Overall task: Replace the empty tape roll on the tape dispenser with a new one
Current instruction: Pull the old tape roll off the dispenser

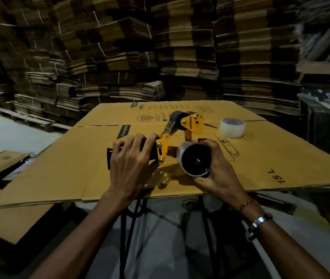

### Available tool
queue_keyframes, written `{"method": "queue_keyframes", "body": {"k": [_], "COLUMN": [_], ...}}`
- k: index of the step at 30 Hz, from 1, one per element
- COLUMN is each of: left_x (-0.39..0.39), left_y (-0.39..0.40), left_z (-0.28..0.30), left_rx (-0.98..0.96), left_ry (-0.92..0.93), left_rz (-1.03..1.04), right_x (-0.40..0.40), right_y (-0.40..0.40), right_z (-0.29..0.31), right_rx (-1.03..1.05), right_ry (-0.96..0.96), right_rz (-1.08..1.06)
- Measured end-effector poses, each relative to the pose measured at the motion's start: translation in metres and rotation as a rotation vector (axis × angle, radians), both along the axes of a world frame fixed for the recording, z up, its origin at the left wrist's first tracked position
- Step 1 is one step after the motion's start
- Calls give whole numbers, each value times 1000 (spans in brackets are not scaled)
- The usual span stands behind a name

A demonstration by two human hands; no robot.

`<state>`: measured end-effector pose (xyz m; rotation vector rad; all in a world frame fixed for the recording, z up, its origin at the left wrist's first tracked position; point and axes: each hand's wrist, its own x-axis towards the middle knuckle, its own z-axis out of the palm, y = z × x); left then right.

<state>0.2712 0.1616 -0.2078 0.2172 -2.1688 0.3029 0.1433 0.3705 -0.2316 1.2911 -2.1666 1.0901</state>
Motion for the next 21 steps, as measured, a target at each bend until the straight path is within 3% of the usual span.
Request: {"method": "queue_keyframes", "body": {"k": [10,21], "left_x": [20,12], "left_y": [37,29], "left_z": [19,21], "left_rx": [-73,25], "left_ry": [-68,-174], "left_rz": [55,23], "right_x": [-5,-7], "right_y": [2,5], "right_z": [-2,3], "right_rx": [-81,-89], "right_ry": [-113,-225], "right_rz": [-66,-1]}}
